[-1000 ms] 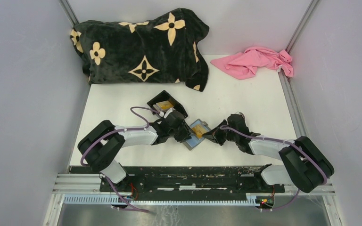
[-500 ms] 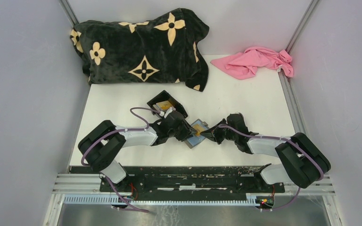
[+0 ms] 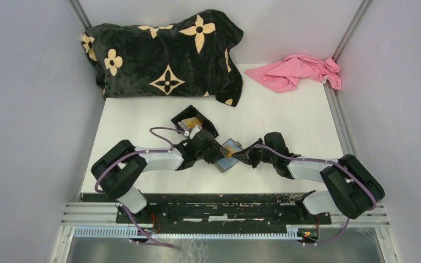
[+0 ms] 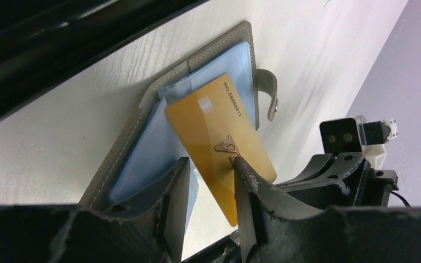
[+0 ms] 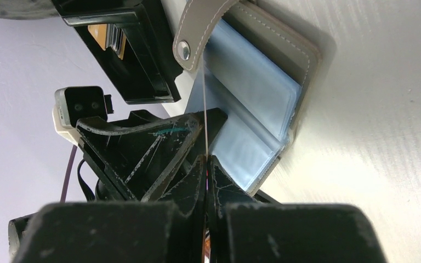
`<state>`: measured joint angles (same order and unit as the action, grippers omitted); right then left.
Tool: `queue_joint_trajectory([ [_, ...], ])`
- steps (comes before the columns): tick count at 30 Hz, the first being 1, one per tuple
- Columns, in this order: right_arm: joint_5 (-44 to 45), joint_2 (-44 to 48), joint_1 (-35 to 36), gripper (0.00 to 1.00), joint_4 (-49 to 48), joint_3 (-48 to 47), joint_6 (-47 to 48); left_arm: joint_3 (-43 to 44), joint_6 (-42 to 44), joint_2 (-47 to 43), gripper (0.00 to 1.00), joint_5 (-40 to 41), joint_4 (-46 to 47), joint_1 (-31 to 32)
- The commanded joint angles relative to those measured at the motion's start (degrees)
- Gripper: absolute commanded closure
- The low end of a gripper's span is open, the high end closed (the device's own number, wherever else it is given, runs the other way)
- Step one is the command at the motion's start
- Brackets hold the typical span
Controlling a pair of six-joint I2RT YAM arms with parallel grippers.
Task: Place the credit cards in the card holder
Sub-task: Pick up the credit card from the card holder.
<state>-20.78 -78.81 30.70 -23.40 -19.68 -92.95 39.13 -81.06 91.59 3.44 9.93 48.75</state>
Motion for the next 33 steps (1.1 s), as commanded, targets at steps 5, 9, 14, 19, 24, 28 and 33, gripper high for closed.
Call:
queue_joint_trajectory([
  [5, -4.7, -0.4, -0.2, 0.99, -4.6, -0.5, -2.6, 0.5, -3.6, 1.5, 0.58, 2.9, 2.4, 0.4],
  [9, -5.4, -0.4, -0.2, 0.99, -4.2, -0.5, -2.8, 0.2, -4.1, 2.0, 0.59, 3.6, 3.3, 0.4],
  [14, -6.4, -1.9, -0.2, 0.99, -4.7, -0.4, -2.5, -0.6, -5.3, 2.8, 0.64, 4.3, 5.8, 0.5],
  [19, -6.6, -2.5, -0.1, 0.99, -2.8, -0.3, -0.5, -2.2, -6.9, 2.3, 0.71, 6.4, 7.3, 1.2],
  [24, -6.5, -2.8, -0.1, 0.99, -1.7, -0.5, 1.0, -4.7, -9.2, 1.7, 0.83, 8.5, 9.4, 2.3],
  [28, -6.7, -3.2, -0.1, 0.99, -0.2, -1.1, 1.8, -6.4, -10.7, 1.0, 0.88, 10.6, 10.7, 2.9],
  [33, -7.0, -4.1, -0.1, 0.97, 1.4, -2.5, 2.8, -8.2, -11.2, 0.5, 0.94, 12.9, 13.3, 2.9],
])
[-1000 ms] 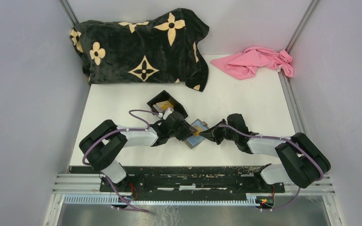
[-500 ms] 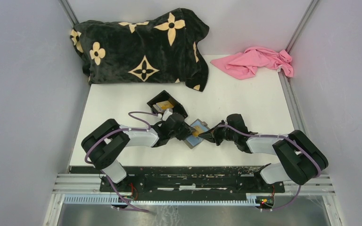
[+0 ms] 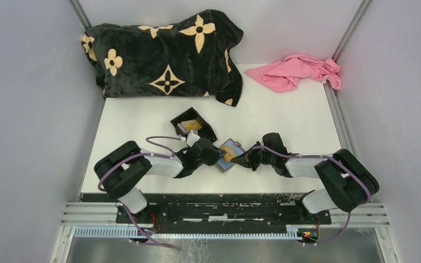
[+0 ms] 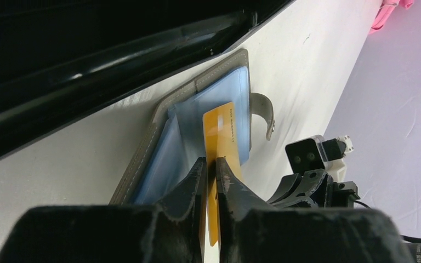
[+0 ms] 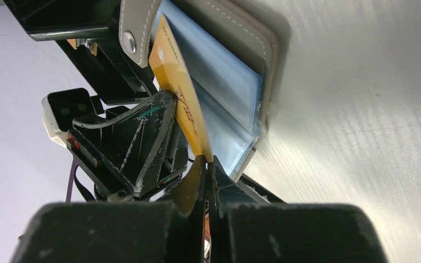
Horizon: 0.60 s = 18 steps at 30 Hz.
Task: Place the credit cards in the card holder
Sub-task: Pick up the credit card from the card holder.
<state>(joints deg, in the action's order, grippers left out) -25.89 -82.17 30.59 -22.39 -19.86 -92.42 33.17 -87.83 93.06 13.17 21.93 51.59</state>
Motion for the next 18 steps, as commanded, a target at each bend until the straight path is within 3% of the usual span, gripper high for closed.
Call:
queue_joint_trajectory([
  [1, -2.1, -0.9, 0.0, 0.96, 1.1, -2.7, 2.8, -2.8, -4.5, -1.1, 0.95, 3.6, 2.2, 0.1],
  [10, -2.5, 1.0, -0.1, 0.63, 12.3, -6.5, 12.7, -7.1, -1.2, -2.3, 0.97, 5.8, 11.3, 0.2],
  [18, 0.4, 5.7, -1.3, 0.56, 25.4, -10.8, 25.7, -8.4, 4.3, -5.2, 0.97, 5.2, 13.2, 0.2],
])
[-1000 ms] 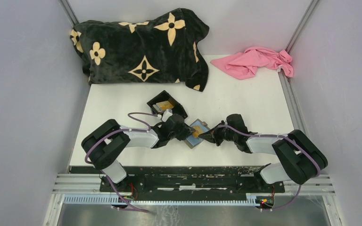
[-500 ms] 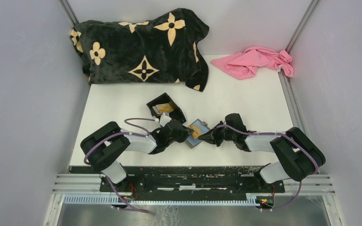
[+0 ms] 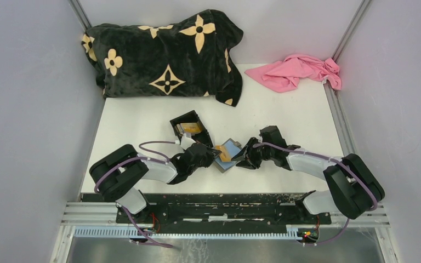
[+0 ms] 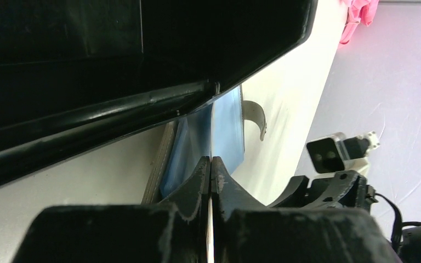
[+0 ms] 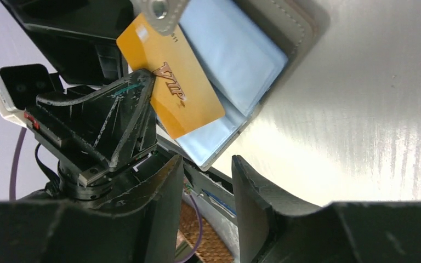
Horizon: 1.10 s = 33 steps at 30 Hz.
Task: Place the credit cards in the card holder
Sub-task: Pick up the credit card from the card holder.
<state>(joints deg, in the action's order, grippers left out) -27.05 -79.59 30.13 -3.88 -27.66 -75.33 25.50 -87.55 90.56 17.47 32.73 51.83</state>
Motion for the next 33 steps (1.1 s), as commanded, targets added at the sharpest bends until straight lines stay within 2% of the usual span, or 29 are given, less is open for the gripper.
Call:
queue_joint_trajectory([
  [1, 1.9, 3.8, -1.1, 0.56, 7.9, -3.5, 9.8, -1.0, 4.4, -2.9, 0.97, 0.7, 2.7, -0.1],
  [5, 3.0, 4.7, -2.0, 0.55, 10.1, -5.0, 14.9, -1.0, 6.0, -2.5, 0.97, -0.6, 4.5, -0.1],
  [11, 0.2, 0.3, -2.8, 0.54, 6.4, -7.2, 20.2, -1.8, 5.8, -2.3, 0.97, -1.5, 7.0, -0.1],
  [19, -4.4, -4.3, -3.9, 0.53, -2.1, -7.3, 18.7, -1.6, 6.4, -4.8, 0.97, -1.7, 5.2, -0.1],
  [33, -11.7, -15.0, -5.1, 0.53, -26.4, -4.1, 7.6, -2.0, 6.1, -5.0, 0.97, -3.3, 4.6, -0.1],
])
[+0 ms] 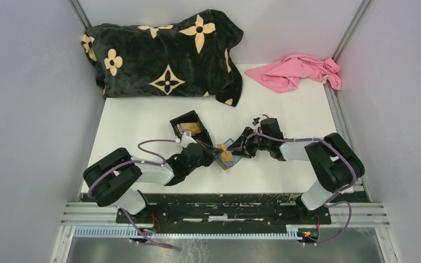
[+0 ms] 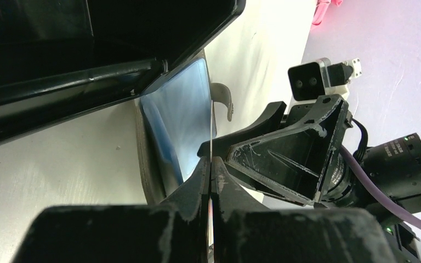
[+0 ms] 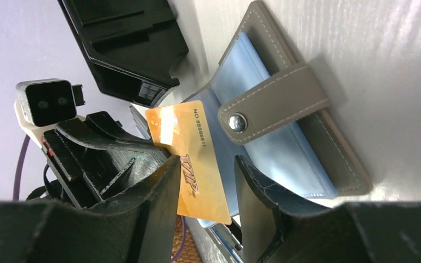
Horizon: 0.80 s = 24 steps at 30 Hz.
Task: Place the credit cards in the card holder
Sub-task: Pick up the credit card from the card holder.
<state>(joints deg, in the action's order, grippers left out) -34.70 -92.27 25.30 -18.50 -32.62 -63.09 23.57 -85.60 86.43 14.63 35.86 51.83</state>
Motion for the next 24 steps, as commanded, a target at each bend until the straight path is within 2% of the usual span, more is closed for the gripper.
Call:
queue_joint_trajectory([
  [1, -4.6, -3.1, -0.3, 0.53, -13.4, 1.2, -5.5, -0.1, 4.0, -0.7, 0.97, -0.5, 1.7, -0.1],
  [6, -7.4, -8.6, -0.3, 0.57, -25.3, 3.6, -12.3, -0.5, 3.2, 0.1, 0.97, -0.7, 3.1, -0.1],
  [11, -8.7, -12.3, -0.3, 0.67, -35.6, 5.2, -17.8, -0.7, 2.8, 1.2, 0.97, -1.3, 3.8, -0.1],
  [13, -8.9, -12.4, -0.3, 0.74, -36.8, 5.3, -18.6, -0.7, 2.9, 1.6, 0.97, -1.6, 4.0, -0.1],
  [16, -9.1, -11.9, -0.3, 0.89, -37.8, 5.1, -19.5, -0.5, 3.1, 2.0, 0.96, -2.1, 2.9, -0.1],
  [18, -9.2, -11.5, -0.3, 0.98, -37.8, 5.0, -19.8, -0.3, 3.0, 1.6, 0.92, -2.2, 1.1, -0.1],
  [24, -8.5, -10.1, -0.3, 0.99, -34.0, 4.2, -17.6, 0.6, 4.2, -1.2, 0.81, -1.7, -6.4, 0.0],
])
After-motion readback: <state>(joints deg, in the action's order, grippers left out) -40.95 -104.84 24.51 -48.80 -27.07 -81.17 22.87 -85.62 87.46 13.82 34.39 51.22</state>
